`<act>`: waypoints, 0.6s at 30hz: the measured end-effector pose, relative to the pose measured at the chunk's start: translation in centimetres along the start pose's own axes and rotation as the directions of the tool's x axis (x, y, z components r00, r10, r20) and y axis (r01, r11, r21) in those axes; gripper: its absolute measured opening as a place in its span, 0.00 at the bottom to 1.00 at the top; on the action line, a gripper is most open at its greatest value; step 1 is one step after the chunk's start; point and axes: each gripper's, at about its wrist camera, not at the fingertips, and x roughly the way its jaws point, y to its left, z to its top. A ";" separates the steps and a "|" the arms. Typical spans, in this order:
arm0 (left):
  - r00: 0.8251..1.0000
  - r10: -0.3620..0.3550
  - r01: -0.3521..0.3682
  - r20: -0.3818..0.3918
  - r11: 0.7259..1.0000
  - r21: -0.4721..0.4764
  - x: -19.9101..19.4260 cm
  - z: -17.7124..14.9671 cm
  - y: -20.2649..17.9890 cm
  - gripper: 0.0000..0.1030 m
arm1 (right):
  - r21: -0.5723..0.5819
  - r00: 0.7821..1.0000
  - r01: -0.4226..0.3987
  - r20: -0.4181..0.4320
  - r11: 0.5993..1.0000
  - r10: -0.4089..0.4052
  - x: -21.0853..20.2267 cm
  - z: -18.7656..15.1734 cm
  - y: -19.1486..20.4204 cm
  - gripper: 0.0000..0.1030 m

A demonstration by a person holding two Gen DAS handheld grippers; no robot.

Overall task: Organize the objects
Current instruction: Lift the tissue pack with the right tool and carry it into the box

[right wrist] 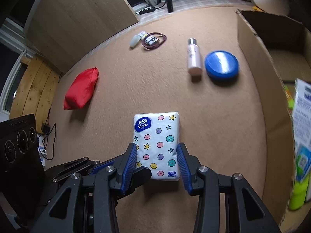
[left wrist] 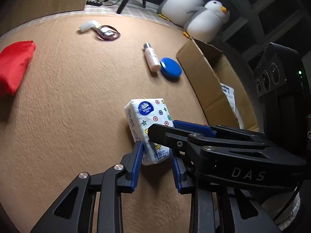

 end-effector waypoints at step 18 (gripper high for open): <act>0.999 -0.022 0.022 -0.027 1.000 -0.005 1.1 -2.2 -0.2 0.37 | -0.005 1.000 0.010 -0.014 1.000 -0.010 -0.4 -2.5 -0.6 0.38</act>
